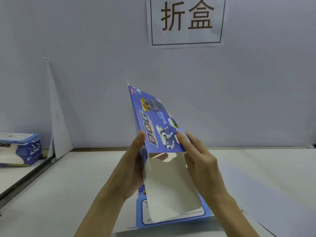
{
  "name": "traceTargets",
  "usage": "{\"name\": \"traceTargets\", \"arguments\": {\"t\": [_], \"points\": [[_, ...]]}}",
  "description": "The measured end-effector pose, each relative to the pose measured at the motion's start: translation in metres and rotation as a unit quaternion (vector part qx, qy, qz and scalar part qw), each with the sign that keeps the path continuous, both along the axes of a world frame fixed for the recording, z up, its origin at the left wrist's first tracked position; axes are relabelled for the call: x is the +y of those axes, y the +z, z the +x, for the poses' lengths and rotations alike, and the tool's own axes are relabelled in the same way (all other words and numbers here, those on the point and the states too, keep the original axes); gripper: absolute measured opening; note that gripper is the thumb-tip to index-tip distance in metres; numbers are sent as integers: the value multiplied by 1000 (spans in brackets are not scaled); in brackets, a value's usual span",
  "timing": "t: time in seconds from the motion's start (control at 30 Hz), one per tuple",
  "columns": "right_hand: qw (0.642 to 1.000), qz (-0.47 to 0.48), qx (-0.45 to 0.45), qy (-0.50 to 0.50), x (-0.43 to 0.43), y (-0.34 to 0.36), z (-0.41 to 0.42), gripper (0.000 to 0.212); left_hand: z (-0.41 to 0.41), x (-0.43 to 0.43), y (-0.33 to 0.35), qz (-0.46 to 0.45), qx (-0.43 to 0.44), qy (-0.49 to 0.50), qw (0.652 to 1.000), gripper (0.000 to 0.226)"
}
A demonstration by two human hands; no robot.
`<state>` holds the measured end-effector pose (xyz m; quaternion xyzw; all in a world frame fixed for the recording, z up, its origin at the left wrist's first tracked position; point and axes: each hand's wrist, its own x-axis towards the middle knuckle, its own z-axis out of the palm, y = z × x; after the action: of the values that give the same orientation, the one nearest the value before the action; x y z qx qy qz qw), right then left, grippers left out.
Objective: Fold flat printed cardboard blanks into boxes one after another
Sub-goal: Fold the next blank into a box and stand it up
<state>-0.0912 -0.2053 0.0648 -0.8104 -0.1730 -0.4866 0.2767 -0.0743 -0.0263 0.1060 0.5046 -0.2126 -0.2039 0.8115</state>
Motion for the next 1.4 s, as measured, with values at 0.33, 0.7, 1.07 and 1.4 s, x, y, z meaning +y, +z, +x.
{"name": "traceTargets", "arguments": {"t": [0.33,0.7,1.07,1.4], "points": [[789,390,329,342,-29,25,-2,30,19,14,-14,45,2,153,987,55],[839,337,317,288,-31,25,-6,8,25,29,-12,120,-110,171,972,21],[843,385,276,256,-24,31,-9,35,18,17,-10,159,-169,244,942,37],[876,396,184,205,-15,31,-8,20,16,7,-9,140,-203,298,922,31]]}}
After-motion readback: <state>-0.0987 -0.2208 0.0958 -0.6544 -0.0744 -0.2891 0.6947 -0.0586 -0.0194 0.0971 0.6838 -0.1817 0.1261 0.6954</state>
